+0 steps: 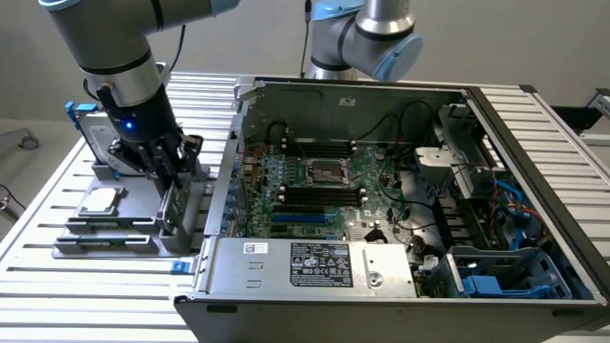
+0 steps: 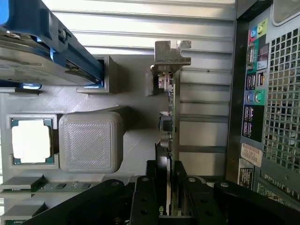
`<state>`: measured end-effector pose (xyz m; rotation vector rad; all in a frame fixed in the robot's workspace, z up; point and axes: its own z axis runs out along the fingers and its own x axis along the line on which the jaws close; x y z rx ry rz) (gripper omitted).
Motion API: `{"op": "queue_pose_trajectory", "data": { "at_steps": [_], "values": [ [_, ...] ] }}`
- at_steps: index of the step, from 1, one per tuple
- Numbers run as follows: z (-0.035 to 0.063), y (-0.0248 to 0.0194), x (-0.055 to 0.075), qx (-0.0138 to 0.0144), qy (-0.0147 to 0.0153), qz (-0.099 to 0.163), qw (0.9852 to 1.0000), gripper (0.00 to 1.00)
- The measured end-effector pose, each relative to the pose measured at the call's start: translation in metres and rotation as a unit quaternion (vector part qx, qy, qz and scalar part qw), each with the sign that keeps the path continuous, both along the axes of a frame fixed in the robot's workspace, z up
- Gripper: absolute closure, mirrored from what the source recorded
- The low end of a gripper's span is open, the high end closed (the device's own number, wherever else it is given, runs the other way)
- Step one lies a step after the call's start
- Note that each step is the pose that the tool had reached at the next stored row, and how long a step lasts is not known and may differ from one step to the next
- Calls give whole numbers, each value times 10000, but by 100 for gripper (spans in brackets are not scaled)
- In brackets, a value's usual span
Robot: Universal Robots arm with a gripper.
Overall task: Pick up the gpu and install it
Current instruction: 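Pick up the gpu and move the gpu toward the slot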
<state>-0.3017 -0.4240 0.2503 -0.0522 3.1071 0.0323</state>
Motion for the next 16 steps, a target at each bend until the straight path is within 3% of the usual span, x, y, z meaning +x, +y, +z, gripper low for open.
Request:
{"op": "queue_pose_trajectory", "data": {
  "at_steps": [8,16],
  "values": [
    [238,0,0,70,0,0,10000,73],
    [576,-1,0,98,0,0,10000,73]
  ]
}}
